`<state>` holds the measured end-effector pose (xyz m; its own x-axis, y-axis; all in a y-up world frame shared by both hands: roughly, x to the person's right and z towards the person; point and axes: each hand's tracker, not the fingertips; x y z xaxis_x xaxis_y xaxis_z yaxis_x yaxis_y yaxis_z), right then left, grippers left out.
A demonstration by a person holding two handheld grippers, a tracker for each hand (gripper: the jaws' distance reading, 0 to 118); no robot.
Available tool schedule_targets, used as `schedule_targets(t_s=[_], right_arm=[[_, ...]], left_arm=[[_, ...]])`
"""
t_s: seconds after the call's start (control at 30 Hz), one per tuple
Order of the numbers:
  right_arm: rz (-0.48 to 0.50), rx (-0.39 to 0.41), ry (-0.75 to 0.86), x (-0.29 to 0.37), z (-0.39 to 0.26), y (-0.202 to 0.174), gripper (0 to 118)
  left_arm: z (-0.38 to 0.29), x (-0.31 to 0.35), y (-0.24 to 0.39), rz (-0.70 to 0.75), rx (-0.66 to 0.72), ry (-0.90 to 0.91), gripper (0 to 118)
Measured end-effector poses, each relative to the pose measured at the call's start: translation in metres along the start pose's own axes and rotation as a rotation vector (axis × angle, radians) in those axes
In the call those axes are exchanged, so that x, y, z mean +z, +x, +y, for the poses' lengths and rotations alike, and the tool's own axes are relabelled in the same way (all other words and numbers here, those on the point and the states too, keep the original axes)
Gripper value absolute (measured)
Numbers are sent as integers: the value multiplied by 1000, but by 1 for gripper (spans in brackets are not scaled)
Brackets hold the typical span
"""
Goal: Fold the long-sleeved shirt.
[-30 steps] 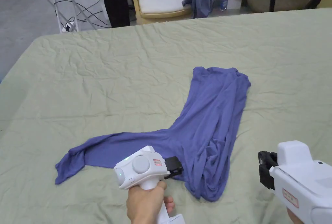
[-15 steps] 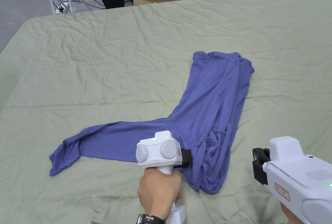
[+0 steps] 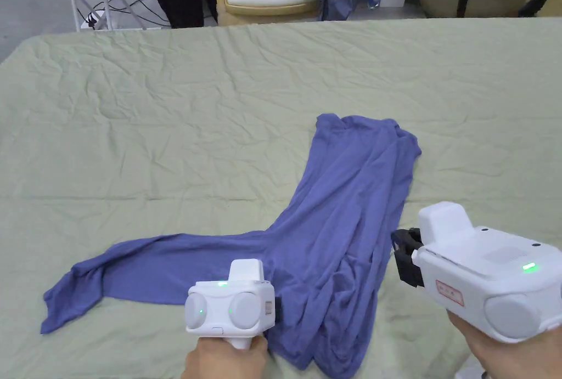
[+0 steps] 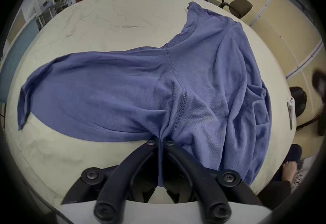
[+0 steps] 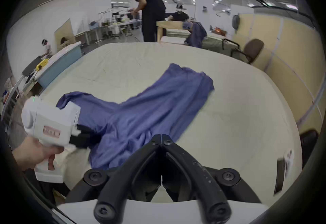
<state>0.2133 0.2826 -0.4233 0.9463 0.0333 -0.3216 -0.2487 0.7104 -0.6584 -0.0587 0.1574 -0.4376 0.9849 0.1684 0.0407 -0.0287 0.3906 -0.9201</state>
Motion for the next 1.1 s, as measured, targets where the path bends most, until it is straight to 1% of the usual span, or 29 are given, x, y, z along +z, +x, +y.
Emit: schedule_targets(t_s=[0.1, 0.17, 0.2, 0.27, 0.33, 0.37, 0.4, 0.43, 0.47, 0.5, 0.53, 0.57, 0.6, 0.67, 0.7, 0.73, 0.77, 0.83, 0.87, 0.93, 1.0, 1.03, 1.1], right_arm=[[93, 95, -29, -42, 67, 30, 2], [128, 214, -66, -79, 120, 45, 2], [136, 292, -79, -97, 142, 50, 2], [161, 416, -134, -137, 185, 57, 2], [153, 492, -202, -181, 217, 64, 2], [165, 537, -230, -202, 230, 67, 2], [173, 556, -253, -219, 239, 68, 2], [205, 567, -295, -239, 247, 70, 3], [241, 588, -347, -258, 252, 71, 13], [241, 614, -381, -276, 256, 70, 36], [217, 643, -401, -291, 257, 68, 67], [185, 669, -400, -307, 256, 67, 72], [173, 681, -408, -320, 256, 66, 70], [192, 695, -403, -345, 255, 66, 70], [192, 686, -405, -355, 255, 65, 70], [210, 653, -425, -367, 256, 65, 70], [221, 642, -435, -376, 257, 64, 70], [218, 666, -448, -387, 260, 67, 70], [224, 694, -457, -392, 261, 67, 70], [202, 737, -469, -403, 262, 73, 68], [200, 748, -492, -411, 258, 77, 67], [202, 744, -495, -415, 255, 78, 67], [206, 700, -500, -423, 240, 77, 64]], left_arm=[[-2, -3, -6, -17, 20, 11, 3], [-2, -4, -5, -14, 6, 14, 3], [-1, -5, -4, -13, 4, 13, 3], [1, -6, -9, -25, 30, 9, 3], [2, -9, -14, -43, 50, 3, 3], [3, -11, -16, -53, 62, -1, 3], [4, -11, -18, -59, 58, -2, 3], [5, -11, -22, -73, 63, -5, 3], [6, -13, -23, -94, 118, -14, 3], [7, -14, -26, -106, 140, -15, 3], [8, -15, -27, -102, 120, -15, 3], [9, -16, -27, -103, 121, -18, 3], [9, -16, -25, -103, 116, -20, 3], [11, -17, -27, -106, 128, -27, 3], [12, -17, -29, -113, 139, -31, 3], [11, -17, -31, -128, 172, -35, 3], [12, -18, -33, -134, 185, -41, 3], [15, -19, -33, -135, 177, -48, 3], [14, -19, -32, -133, 179, -50, 3], [15, -19, -31, -128, 170, -53, 3], [15, -20, -31, -129, 171, -57, 3], [15, -20, -32, -131, 171, -57, 3], [14, -22, -33, -136, 177, -53, 3]])
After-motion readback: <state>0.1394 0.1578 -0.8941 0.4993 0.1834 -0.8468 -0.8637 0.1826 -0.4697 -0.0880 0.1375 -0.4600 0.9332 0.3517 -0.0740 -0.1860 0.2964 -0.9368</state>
